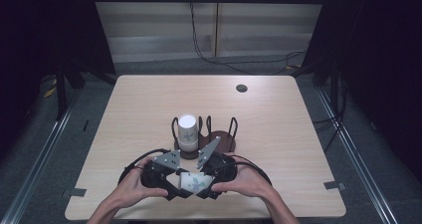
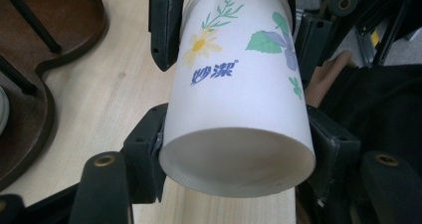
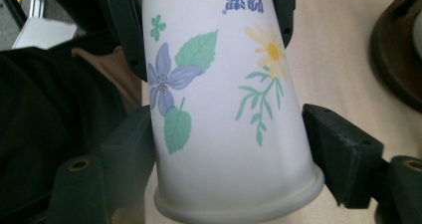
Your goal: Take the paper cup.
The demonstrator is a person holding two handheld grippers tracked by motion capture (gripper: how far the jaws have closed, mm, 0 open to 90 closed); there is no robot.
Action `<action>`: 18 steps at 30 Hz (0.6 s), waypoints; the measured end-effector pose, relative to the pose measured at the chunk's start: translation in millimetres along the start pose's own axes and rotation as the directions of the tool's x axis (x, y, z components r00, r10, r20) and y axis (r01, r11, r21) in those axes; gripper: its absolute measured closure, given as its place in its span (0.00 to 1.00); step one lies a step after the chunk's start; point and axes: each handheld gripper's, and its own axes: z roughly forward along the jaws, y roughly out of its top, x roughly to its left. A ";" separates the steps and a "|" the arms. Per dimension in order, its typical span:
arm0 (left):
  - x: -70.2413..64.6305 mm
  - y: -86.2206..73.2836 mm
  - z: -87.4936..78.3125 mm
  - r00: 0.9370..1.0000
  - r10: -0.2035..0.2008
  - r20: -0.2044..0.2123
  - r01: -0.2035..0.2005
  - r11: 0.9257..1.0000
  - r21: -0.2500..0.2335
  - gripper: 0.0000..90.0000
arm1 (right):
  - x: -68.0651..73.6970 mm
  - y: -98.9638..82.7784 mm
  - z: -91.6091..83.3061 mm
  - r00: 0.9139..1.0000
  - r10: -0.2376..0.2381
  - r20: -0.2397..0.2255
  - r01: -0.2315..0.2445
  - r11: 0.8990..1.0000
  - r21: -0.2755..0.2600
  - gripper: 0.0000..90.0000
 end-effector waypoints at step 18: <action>2.4 -4.8 -8.3 0.998 -0.014 -0.055 0.009 0.995 -0.094 0.40 | -10.7 -12.6 -20.1 0.997 0.064 0.046 -0.057 0.987 -0.149 0.16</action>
